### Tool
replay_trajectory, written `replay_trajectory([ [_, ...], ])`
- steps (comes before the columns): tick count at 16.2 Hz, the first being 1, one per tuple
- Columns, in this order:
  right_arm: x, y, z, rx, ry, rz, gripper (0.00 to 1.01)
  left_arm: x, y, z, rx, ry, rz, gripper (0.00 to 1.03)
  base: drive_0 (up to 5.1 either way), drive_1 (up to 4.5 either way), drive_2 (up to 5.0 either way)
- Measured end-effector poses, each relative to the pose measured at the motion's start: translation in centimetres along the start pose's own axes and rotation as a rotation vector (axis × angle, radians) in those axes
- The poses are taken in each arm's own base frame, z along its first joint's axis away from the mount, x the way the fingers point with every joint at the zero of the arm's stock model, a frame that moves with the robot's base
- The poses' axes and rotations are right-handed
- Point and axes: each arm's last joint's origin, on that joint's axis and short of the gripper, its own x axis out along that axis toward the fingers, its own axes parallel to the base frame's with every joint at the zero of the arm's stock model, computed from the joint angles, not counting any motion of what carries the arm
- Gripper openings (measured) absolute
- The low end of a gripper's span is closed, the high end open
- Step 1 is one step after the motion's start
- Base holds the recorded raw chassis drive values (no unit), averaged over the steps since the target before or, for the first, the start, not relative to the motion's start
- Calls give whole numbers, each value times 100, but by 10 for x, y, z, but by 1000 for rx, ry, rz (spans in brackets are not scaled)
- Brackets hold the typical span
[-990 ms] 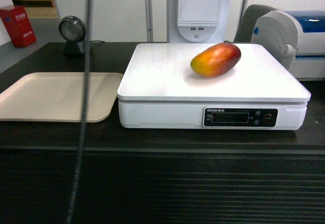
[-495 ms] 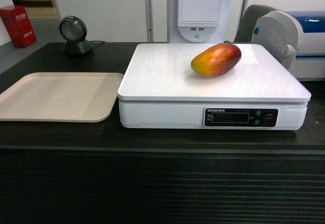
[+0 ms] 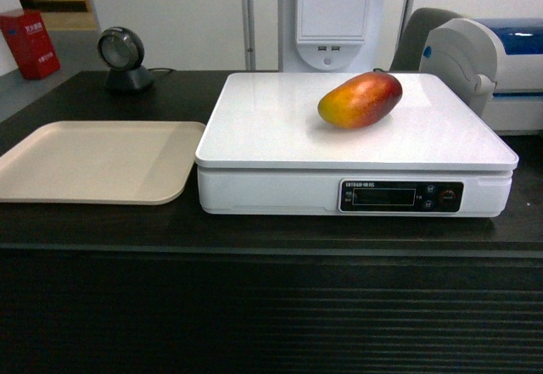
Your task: Place dark red mango on scale at checkout
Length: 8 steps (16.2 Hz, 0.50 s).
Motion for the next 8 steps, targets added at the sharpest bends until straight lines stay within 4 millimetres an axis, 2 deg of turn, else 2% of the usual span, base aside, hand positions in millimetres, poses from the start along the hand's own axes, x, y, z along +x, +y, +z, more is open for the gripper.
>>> replay_trajectory([
  [1,0,0,0,0,0,-1,98,-9,6,-14,-5,7,21,2,0,0,0],
  [5,0,0,0,0,0,0,98,-38,5,-49,-7,9,20,2,0,0,0],
  [8,0,0,0,0,0,0,98,-44,5,-55,-7,8,20,2,0,0,0],
])
